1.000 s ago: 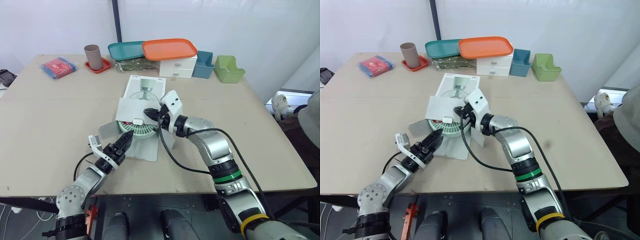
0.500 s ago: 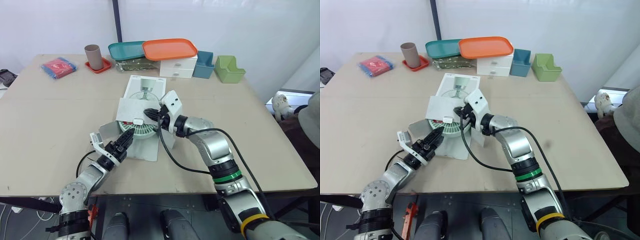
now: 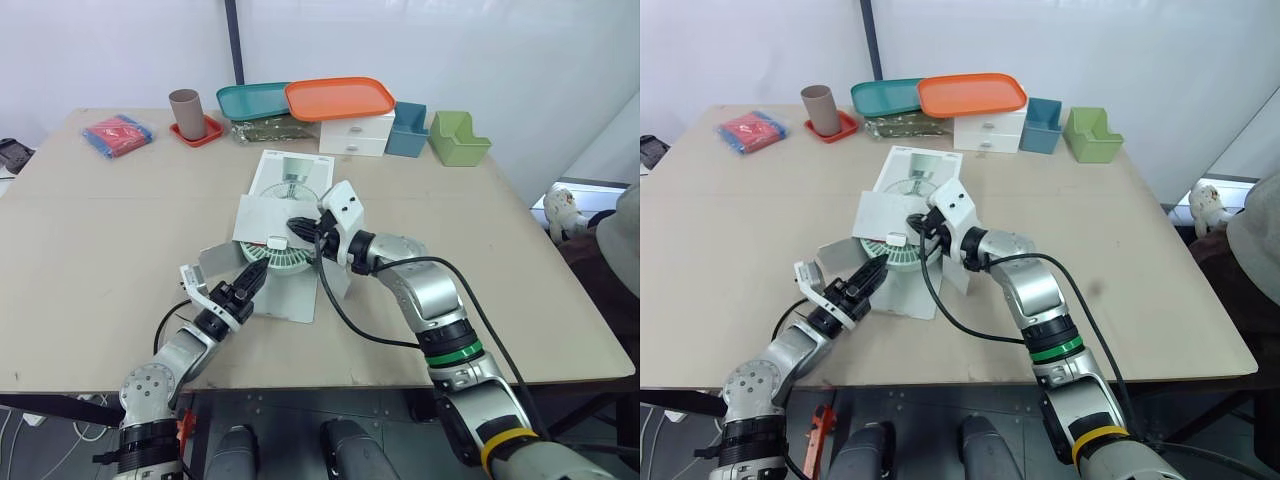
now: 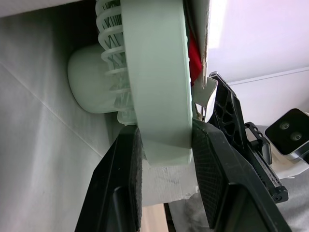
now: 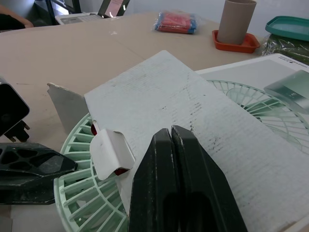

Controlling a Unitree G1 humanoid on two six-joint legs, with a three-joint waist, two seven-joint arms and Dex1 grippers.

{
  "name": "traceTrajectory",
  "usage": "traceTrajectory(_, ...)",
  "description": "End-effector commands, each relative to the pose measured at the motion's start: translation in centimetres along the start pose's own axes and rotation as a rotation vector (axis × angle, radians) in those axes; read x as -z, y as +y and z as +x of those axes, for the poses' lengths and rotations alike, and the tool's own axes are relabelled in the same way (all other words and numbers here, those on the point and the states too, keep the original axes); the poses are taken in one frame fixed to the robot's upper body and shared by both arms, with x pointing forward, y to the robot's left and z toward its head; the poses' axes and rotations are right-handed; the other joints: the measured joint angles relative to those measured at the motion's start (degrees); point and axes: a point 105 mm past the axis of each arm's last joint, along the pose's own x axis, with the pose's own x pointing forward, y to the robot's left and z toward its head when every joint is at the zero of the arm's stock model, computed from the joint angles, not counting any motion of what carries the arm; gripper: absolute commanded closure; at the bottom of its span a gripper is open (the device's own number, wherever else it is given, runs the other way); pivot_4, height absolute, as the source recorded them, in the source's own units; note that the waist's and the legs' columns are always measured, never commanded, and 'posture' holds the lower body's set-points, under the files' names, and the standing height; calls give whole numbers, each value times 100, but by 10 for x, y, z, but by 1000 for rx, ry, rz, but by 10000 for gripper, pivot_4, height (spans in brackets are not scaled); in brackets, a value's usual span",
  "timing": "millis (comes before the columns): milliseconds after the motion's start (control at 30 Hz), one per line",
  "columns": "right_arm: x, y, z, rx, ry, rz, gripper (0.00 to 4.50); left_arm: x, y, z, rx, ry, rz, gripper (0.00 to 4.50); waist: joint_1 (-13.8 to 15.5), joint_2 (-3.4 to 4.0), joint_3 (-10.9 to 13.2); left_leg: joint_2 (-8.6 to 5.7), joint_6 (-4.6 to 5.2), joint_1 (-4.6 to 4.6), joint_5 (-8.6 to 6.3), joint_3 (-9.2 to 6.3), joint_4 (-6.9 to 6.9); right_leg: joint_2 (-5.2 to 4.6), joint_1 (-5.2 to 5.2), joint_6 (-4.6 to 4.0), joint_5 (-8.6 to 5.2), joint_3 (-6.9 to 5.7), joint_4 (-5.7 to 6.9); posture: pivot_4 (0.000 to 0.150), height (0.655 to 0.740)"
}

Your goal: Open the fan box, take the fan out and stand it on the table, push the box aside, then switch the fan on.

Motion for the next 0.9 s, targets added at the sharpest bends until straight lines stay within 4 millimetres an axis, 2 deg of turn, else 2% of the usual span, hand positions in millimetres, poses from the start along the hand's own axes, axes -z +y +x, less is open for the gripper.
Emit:
traceTrajectory(33, -18, 2, 0, -7, -61, -39, 45000, -1, -2, -16, -16, 17, 10, 31587, -17, 0, 0, 0, 0, 0, 0, 0, -1, 0, -1, -1, -1, 0, 0, 1500, 7400)
traceTrajectory(167, -18, 3, -2, -8, -61, -37, 45000, -5, -3, -37, -44, 14, 19, 31587, -30, 0, 0, 3, -1, 2, -1, 0, -8, 1, -3, -5, -6, 0, 0, 1500, 7400)
traceTrajectory(367, -17, 4, -2, -10, -60, -30, 45000, 2, -3, -61, -91, 18, 5, 31587, -37, 0, 0, 4, -2, 4, -1, 1, -8, 0, -3, -16, -11, 0, 0, 1500, 7400)
traceTrajectory(500, -18, 5, -1, -14, -63, -27, 45000, 0, -2, -72, -109, 2, -8, 31587, -38, 0, 0, 5, -1, 9, -1, 3, -6, 0, -2, -35, -16, 1, 0, 1500, 7400)
traceTrajectory(633, -17, 7, 1, -17, -63, -25, 45000, 2, 1, -73, -121, 15, -9, 31587, -39, 0, 0, 4, -1, 15, -1, 3, -5, 0, -1, -40, -13, 1, 0, 1500, 7400)
traceTrajectory(800, -17, 6, 1, -15, -63, -23, 45000, 2, 2, -75, -105, 24, -4, 15507, -40, 0, 0, 4, -1, 17, -1, 5, -6, 0, -1, -41, -14, 1, 0, 1500, 7400)
traceTrajectory(867, -17, 6, 0, -14, -62, -23, 45000, 2, 3, -78, -104, 28, -2, 6746, -43, 0, 0, 4, -1, 15, -1, 6, -7, 0, -4, -42, -15, 1, 0, 1500, 7400)
traceTrajectory(900, -16, 6, 0, -13, -61, -22, 45000, 2, 3, -79, -102, 30, -1, 3909, -43, 0, 0, 4, -2, 14, -1, 6, -8, 0, -5, -43, -16, 1, 0, 1500, 7400)
